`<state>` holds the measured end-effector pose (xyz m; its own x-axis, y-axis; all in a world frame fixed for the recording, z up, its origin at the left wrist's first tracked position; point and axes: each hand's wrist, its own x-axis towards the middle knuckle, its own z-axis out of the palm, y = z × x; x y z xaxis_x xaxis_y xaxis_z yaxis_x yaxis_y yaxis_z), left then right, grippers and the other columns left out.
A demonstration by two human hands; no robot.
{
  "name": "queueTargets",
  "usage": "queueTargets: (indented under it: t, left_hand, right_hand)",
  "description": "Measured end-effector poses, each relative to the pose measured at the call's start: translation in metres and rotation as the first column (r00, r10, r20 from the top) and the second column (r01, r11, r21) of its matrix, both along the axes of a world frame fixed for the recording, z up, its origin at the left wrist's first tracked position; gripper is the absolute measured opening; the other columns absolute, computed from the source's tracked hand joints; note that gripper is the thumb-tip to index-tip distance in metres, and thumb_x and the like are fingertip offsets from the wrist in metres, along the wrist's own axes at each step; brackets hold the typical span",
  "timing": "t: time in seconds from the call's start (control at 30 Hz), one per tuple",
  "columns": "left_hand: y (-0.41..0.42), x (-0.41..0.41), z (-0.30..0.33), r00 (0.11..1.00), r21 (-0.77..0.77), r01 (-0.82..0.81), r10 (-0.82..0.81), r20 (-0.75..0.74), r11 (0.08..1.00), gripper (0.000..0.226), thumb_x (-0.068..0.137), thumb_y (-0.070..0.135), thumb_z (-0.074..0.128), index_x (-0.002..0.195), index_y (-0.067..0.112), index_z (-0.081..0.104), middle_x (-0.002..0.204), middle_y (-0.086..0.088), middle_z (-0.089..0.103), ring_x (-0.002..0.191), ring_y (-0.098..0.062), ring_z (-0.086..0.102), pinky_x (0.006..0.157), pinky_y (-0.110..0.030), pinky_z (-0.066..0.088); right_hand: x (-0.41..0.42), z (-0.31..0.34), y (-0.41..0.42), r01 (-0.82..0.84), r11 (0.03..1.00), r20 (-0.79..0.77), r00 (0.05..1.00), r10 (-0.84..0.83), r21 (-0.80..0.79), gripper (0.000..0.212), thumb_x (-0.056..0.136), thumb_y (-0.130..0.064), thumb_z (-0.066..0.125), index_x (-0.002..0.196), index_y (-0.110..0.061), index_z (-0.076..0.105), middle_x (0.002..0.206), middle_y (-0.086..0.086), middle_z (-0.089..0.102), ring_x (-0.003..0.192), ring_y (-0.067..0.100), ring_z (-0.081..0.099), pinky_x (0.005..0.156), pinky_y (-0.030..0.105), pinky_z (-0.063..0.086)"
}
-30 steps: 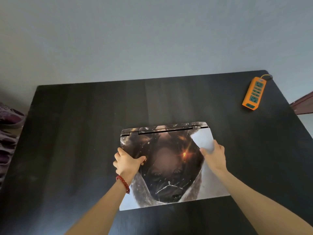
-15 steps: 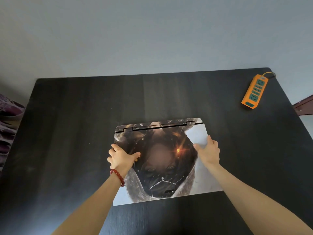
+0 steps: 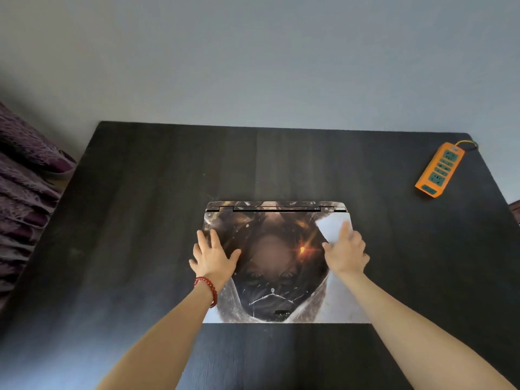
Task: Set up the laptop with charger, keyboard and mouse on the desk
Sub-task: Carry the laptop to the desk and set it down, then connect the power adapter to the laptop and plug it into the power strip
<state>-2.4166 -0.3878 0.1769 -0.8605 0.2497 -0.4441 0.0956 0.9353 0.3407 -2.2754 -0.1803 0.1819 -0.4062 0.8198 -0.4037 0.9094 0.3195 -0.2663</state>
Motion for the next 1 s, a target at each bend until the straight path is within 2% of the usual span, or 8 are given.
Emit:
queueTargets:
  t: [0.13, 0.27, 0.4, 0.53, 0.67, 0.77, 0.87, 1.0]
  left_hand:
    - [-0.025, 0.031, 0.002, 0.996, 0.094, -0.001, 0.01, -0.091, 0.996, 0.063, 0.091, 0.042, 0.048, 0.144, 0.021, 0.022, 0.156, -0.006, 0.01, 0.143, -0.028, 0.009, 0.113, -0.056, 0.007]
    - [-0.086, 0.054, 0.016, 0.969, 0.241, -0.182, 0.216, -0.12, 0.953, 0.045, 0.089, 0.027, 0.053, 0.132, 0.014, 0.047, 0.143, -0.008, 0.04, 0.13, -0.027, 0.038, 0.111, -0.044, 0.027]
    - [-0.184, 0.075, 0.034, 0.871, 0.297, -0.441, 0.484, -0.087, 0.847, 0.032, 0.089, 0.02, 0.054, 0.119, 0.008, 0.058, 0.125, -0.01, 0.057, 0.111, -0.026, 0.056, 0.096, -0.03, 0.038]
    - [-0.277, 0.109, 0.045, 0.747, 0.27, -0.633, 0.664, -0.036, 0.726, 0.029, 0.09, 0.019, 0.051, 0.116, 0.009, 0.06, 0.119, -0.012, 0.061, 0.108, -0.028, 0.058, 0.092, -0.031, 0.042]
    - [-0.368, 0.157, 0.047, 0.638, 0.244, -0.75, 0.77, 0.023, 0.615, 0.021, 0.092, 0.02, 0.045, 0.096, 0.011, 0.064, 0.107, -0.015, 0.067, 0.099, -0.029, 0.061, 0.08, -0.032, 0.046]
    - [-0.436, 0.198, 0.041, 0.525, 0.257, -0.829, 0.849, 0.056, 0.496, 0.026, 0.093, 0.018, 0.044, 0.104, 0.005, 0.064, 0.108, -0.014, 0.067, 0.098, -0.027, 0.061, 0.079, -0.03, 0.046]
    - [-0.511, 0.246, 0.025, 0.38, 0.248, -0.905, 0.919, 0.103, 0.346, 0.027, 0.092, 0.019, 0.046, 0.113, 0.014, 0.061, 0.115, -0.006, 0.065, 0.106, -0.021, 0.059, 0.084, -0.025, 0.043]
    - [-0.598, 0.292, -0.007, 0.282, 0.195, -0.949, 0.943, 0.177, 0.247, 0.028, 0.092, 0.016, 0.046, 0.116, 0.011, 0.06, 0.119, -0.009, 0.063, 0.112, -0.024, 0.056, 0.086, -0.025, 0.041]
  right_hand:
    - [-0.013, 0.009, -0.055, -0.429, 0.896, -0.023, 0.901, 0.434, 0.113, 0.056, 0.095, -0.033, 0.042, 0.146, -0.019, 0.021, 0.156, 0.008, 0.015, 0.143, 0.029, 0.015, 0.114, 0.047, 0.017]
    - [-0.019, 0.015, -0.129, -0.715, 0.697, -0.217, 0.674, 0.706, 0.049, 0.039, 0.094, -0.024, 0.043, 0.132, -0.017, 0.048, 0.142, 0.001, 0.044, 0.132, 0.019, 0.037, 0.111, 0.033, 0.027]
    - [-0.035, 0.019, -0.215, -0.894, 0.445, -0.271, 0.442, 0.855, -0.052, 0.034, 0.095, -0.018, 0.04, 0.127, -0.014, 0.051, 0.134, 0.0, 0.049, 0.126, 0.019, 0.042, 0.105, 0.029, 0.032]
    - [-0.04, 0.021, -0.296, -0.941, 0.285, -0.326, 0.331, 0.886, -0.182, 0.035, 0.097, -0.017, 0.039, 0.129, -0.014, 0.05, 0.133, 0.002, 0.051, 0.124, 0.019, 0.045, 0.103, 0.029, 0.036]
    - [-0.04, 0.022, -0.386, -0.965, 0.138, -0.334, 0.209, 0.919, -0.223, 0.033, 0.095, -0.013, 0.041, 0.125, -0.01, 0.054, 0.126, 0.007, 0.057, 0.117, 0.024, 0.052, 0.099, 0.032, 0.04]
    - [-0.033, 0.019, -0.464, -0.97, 0.024, -0.323, 0.104, 0.941, -0.243, 0.033, 0.095, -0.015, 0.042, 0.125, -0.013, 0.054, 0.127, 0.006, 0.058, 0.115, 0.022, 0.054, 0.097, 0.031, 0.042]
    - [-0.011, 0.01, -0.55, -0.95, -0.063, -0.302, 0.034, 0.953, -0.307, 0.033, 0.096, -0.019, 0.04, 0.127, -0.015, 0.053, 0.131, 0.004, 0.056, 0.119, 0.022, 0.053, 0.101, 0.036, 0.043]
    - [0.022, -0.017, -0.65, -0.901, -0.185, -0.264, -0.082, 0.961, -0.393, 0.035, 0.098, -0.021, 0.038, 0.13, -0.016, 0.05, 0.133, 0.004, 0.054, 0.118, 0.02, 0.052, 0.1, 0.034, 0.044]
